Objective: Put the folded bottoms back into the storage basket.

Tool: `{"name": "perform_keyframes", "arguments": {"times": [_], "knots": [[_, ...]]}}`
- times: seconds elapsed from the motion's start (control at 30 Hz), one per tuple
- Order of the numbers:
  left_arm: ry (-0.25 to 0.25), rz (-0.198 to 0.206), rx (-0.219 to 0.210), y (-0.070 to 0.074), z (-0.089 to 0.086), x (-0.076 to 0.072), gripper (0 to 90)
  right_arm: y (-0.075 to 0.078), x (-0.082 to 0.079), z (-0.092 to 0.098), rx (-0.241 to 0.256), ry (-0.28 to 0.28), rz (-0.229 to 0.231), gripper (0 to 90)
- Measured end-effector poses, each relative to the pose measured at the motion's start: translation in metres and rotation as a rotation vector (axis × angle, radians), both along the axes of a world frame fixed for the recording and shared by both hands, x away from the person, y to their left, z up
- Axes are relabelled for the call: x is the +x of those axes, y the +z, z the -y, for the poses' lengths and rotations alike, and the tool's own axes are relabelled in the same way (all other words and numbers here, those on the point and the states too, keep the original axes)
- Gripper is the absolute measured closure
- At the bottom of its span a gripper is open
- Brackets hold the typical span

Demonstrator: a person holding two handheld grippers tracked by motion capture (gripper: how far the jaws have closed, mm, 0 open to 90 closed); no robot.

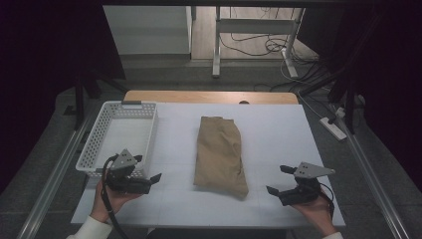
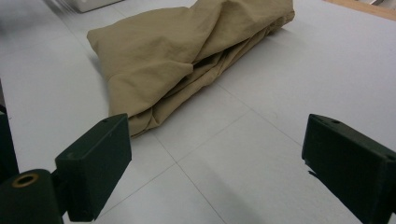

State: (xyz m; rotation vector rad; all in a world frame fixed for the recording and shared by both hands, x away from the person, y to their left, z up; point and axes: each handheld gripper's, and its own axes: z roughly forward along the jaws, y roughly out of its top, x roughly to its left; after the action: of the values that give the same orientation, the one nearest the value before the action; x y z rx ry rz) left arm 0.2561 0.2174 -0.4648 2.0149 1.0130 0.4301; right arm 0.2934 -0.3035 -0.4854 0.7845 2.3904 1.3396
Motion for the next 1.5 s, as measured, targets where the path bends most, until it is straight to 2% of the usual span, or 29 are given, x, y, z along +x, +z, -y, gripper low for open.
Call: {"name": "perform_keyframes", "arguments": {"times": [0.17, 0.2, 0.27, 0.53, 0.6, 0.8, 0.93, 1.27, 1.3, 1.33, 1.5], "knots": [[-0.005, 0.004, -0.003, 0.002, 0.001, 0.0, 7.5, 0.0, 0.001, 0.002, 0.006, 0.006, -0.005, 8.2], [-0.013, 0.005, -0.006, 0.002, 0.001, -0.001, 7.3, 0.001, 0.0, 0.003, 0.02, 0.005, 0.002, 12.5], [-0.012, 0.004, -0.009, 0.001, 0.0, -0.001, 7.4, 0.001, -0.001, 0.002, 0.024, 0.007, 0.001, 12.4], [0.007, 0.0, -0.021, -0.003, -0.006, -0.004, 8.0, 0.006, -0.003, -0.004, 0.011, 0.014, 0.022, 12.4], [0.007, 0.0, -0.042, -0.003, -0.007, -0.004, 8.7, 0.006, -0.003, -0.005, 0.005, 0.017, 0.02, 12.4], [-0.003, 0.003, -0.038, -0.001, -0.005, -0.004, 8.9, 0.008, -0.004, -0.007, 0.0, 0.025, 0.026, 12.6], [0.001, 0.004, -0.029, -0.001, -0.005, -0.004, 9.0, 0.011, -0.005, -0.01, 0.015, 0.019, 0.056, 13.3], [0.007, 0.006, -0.03, 0.002, -0.005, -0.003, 8.9, 0.015, -0.008, -0.017, 0.019, 0.048, 0.056, 13.3], [0.007, 0.008, -0.03, 0.002, -0.005, -0.003, 8.9, 0.015, -0.008, -0.018, 0.021, 0.048, 0.059, 13.3], [-0.005, 0.026, -0.039, 0.003, -0.005, -0.004, 8.9, 0.016, -0.007, -0.019, 0.018, 0.053, 0.059, 13.3], [-0.007, 0.019, -0.037, 0.004, -0.004, -0.002, 9.1, 0.018, -0.006, -0.024, 0.006, 0.066, 0.061, 13.3]]}}
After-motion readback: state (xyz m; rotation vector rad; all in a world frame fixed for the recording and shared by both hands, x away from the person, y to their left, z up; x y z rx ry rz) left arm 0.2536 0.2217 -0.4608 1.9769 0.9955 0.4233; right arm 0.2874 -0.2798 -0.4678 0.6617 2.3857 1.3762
